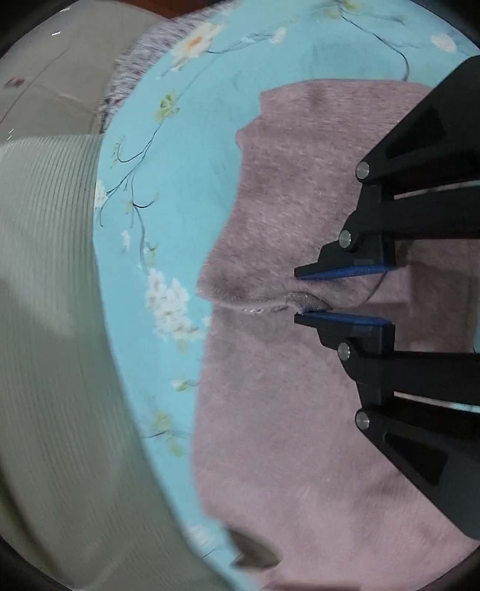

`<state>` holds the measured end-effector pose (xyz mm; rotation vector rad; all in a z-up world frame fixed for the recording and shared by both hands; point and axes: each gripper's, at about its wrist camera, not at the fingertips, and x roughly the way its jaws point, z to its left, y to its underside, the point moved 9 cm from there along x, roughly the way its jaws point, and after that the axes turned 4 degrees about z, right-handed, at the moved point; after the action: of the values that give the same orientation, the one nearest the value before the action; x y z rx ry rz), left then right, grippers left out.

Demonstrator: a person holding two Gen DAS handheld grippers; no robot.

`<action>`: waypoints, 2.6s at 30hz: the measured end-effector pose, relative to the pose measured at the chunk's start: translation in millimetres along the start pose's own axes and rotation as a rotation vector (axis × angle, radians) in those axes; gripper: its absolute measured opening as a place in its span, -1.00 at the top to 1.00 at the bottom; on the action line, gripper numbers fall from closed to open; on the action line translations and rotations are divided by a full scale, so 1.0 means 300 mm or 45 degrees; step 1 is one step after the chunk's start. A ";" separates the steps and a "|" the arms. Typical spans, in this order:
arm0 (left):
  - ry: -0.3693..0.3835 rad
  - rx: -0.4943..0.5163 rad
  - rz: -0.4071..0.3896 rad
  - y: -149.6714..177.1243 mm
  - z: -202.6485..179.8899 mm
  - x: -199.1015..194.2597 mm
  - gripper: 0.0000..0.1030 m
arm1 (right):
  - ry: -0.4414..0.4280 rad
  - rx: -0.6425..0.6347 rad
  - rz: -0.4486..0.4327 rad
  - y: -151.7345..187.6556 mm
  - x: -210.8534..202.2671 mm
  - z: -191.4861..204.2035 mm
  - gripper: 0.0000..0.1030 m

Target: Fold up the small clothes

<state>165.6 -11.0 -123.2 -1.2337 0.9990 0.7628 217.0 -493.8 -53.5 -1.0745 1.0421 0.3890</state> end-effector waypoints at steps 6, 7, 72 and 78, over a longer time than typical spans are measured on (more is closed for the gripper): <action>0.051 0.002 -0.016 -0.008 -0.025 -0.002 -0.83 | -0.339 0.063 -0.006 0.008 -0.092 0.228 0.70; 0.065 -0.002 -0.017 -0.011 -0.028 -0.002 -0.83 | -0.420 0.053 0.008 0.018 -0.110 0.315 0.70; 0.321 -0.310 -0.286 -0.635 0.248 0.310 0.70 | -0.347 0.074 0.139 0.097 0.063 0.446 -0.18; 0.339 -0.309 -0.249 -0.643 0.196 0.335 0.71 | -0.355 -0.021 0.213 0.109 0.103 0.484 0.73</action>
<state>390.0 4.5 -137.2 -1.6499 1.0007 0.5877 282.4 -360.0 -84.4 -0.9191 0.8821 0.6643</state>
